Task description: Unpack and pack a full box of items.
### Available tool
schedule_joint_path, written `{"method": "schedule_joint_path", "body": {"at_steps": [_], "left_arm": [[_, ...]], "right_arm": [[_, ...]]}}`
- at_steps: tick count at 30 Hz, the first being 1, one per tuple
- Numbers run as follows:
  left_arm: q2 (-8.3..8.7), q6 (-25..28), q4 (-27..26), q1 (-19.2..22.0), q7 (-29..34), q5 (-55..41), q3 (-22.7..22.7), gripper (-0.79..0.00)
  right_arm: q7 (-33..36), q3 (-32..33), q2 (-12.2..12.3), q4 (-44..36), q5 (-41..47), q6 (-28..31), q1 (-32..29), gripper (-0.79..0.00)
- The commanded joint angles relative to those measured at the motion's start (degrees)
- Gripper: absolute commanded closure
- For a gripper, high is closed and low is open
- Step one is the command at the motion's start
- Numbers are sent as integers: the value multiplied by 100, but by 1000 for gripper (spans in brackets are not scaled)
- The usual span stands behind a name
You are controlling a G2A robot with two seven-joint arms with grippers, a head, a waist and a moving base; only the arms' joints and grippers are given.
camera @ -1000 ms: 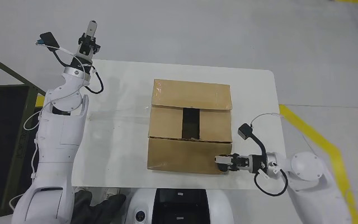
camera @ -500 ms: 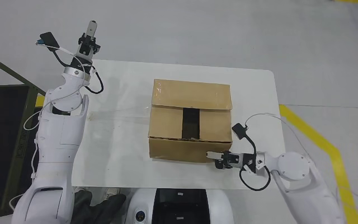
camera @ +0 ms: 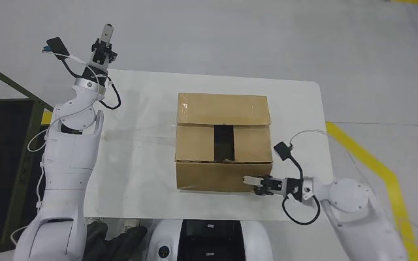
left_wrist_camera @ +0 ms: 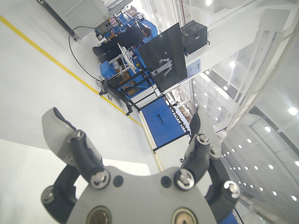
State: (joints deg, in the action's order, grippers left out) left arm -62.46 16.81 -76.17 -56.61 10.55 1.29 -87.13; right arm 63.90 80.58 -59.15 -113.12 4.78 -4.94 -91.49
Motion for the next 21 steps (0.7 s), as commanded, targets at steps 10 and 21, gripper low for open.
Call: {"method": "schedule_joint_path", "body": {"at_steps": [10, 21], "left_arm": [[0, 0, 0, 0, 0, 0, 0, -785], [0, 0, 0, 0, 0, 0, 0, -785]], "right_arm": [[-420, 769, 32, -275, 1332, 696, -417, -785], [-748, 1458, 50, -84, 2169, 1214, -463, -785]]}}
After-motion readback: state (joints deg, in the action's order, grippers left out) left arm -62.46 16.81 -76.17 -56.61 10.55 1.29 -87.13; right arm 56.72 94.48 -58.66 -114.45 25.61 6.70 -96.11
